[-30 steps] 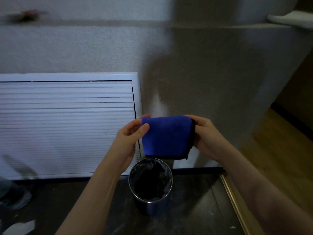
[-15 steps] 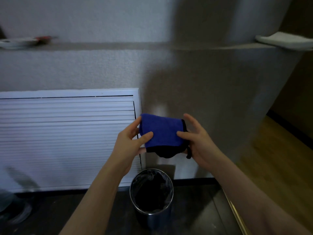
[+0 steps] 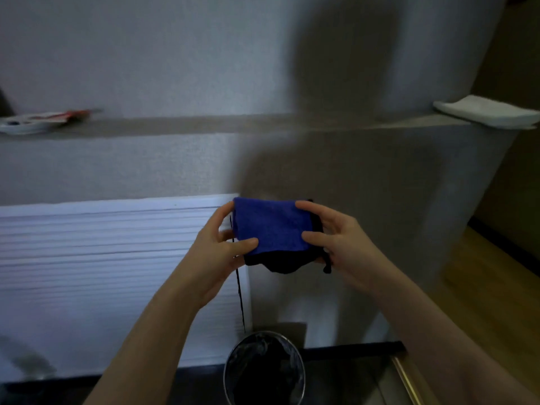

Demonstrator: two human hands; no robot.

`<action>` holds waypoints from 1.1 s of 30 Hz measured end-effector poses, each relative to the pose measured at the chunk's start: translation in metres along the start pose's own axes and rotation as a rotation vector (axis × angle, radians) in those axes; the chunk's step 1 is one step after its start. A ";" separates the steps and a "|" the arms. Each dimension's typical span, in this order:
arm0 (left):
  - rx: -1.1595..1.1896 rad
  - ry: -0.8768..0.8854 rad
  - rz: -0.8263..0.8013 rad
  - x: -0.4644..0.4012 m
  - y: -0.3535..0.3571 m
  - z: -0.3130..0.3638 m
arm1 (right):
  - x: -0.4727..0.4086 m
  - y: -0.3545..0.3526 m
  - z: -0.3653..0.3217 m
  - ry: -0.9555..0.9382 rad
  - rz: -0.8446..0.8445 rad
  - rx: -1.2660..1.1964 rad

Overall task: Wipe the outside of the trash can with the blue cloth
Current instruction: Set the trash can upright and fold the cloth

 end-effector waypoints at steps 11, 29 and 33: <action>-0.101 0.042 0.130 -0.113 -0.016 0.119 | -0.124 -0.038 -0.104 -0.010 0.100 0.213; -1.248 0.072 -0.025 -0.215 -0.036 0.142 | -0.196 -0.090 -0.120 0.049 0.034 1.319; -1.437 0.070 -0.060 -0.203 -0.032 0.132 | -0.185 -0.086 -0.109 0.208 -0.141 1.397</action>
Point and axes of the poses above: each hand's wrist, its own x-axis away from the middle knuckle, its own y-axis out of the palm, z = x × y, the point moved 1 cm from there along -x, towards the middle knuckle, and after that the axes turned 12 degrees about -z, right-handed, at the moved point
